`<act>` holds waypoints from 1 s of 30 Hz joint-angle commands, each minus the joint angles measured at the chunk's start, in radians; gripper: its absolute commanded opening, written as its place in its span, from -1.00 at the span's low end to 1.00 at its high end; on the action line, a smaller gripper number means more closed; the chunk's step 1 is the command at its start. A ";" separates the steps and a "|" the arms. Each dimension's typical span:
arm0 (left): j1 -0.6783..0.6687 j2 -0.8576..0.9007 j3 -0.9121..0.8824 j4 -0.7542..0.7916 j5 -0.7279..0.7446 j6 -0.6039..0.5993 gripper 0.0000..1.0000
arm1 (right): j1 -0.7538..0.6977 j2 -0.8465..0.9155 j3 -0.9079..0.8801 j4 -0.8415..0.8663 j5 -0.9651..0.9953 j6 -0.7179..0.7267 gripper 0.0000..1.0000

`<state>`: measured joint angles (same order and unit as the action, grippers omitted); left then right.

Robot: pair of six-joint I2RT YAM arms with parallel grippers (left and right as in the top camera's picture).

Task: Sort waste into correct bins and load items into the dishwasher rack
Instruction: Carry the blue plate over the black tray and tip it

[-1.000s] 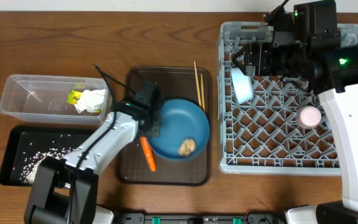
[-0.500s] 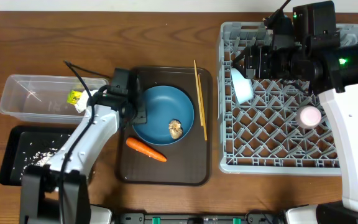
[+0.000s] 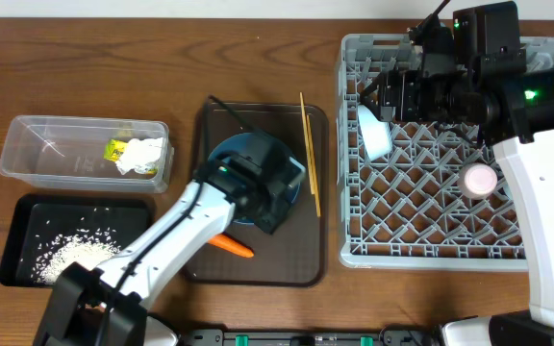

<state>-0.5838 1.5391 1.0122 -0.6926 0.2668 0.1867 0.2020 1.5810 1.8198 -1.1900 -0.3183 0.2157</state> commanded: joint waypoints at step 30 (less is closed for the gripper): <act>-0.022 -0.023 0.091 -0.058 -0.122 -0.284 -0.88 | -0.006 -0.008 0.007 -0.003 0.008 -0.024 0.66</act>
<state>-0.6186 1.6173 1.0477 -0.7250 0.1081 0.0406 0.2020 1.5810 1.8198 -1.1923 -0.3172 0.2119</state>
